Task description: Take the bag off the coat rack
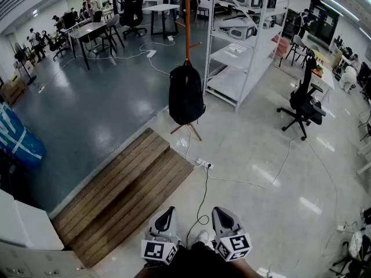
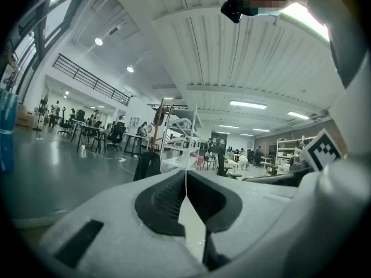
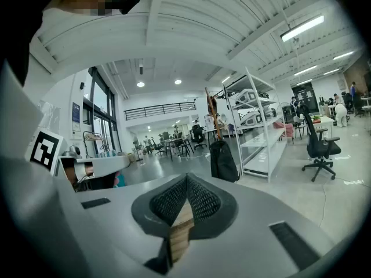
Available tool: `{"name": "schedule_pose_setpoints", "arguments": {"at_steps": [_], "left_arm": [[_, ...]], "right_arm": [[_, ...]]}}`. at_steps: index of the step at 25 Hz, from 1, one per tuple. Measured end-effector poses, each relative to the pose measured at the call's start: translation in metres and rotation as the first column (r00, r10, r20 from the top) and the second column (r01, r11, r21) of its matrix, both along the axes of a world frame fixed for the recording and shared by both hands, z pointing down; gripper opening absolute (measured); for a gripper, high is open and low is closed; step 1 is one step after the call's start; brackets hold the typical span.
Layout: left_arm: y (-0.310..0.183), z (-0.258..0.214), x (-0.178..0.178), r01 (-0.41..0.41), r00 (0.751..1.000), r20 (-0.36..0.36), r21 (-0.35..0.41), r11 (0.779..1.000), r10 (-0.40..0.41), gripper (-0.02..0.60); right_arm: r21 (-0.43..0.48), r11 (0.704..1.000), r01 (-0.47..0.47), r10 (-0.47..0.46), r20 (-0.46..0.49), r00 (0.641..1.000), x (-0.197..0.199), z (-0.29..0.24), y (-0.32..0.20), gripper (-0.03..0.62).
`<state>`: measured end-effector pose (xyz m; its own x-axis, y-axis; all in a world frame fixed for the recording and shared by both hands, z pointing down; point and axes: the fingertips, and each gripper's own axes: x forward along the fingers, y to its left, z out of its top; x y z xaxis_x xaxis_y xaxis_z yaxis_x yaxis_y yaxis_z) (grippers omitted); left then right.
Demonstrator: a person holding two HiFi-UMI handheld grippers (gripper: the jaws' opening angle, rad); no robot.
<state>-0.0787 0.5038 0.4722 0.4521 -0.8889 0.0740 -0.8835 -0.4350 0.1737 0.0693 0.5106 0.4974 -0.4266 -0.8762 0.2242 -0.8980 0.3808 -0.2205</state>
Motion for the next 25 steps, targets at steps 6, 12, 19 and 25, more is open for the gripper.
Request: {"name": "schedule_pose_setpoints", "arguments": {"at_steps": [6,12,19,25], "left_arm": [[0.0,-0.002,0.002,0.003,1.0,-0.002,0.007,1.0,-0.003,0.018],[-0.001,-0.004,0.005,0.004,1.0,-0.002,0.006,1.0,-0.004,0.018],[0.001,-0.002,0.014,0.015,1.0,0.002,0.002,1.0,-0.015,0.018],[0.004,-0.006,0.03,0.029,1.0,0.01,-0.004,1.0,-0.029,0.018]], "right_arm": [[0.009,1.0,0.003,-0.003,0.001,1.0,0.001,-0.003,0.0,0.011],[0.009,1.0,0.006,-0.006,0.0,1.0,0.003,-0.005,0.0,0.011],[0.028,1.0,0.011,-0.011,0.017,1.0,0.013,-0.009,0.001,0.012],[0.023,0.999,0.025,-0.025,0.018,1.0,0.029,-0.011,0.001,0.012]]}}
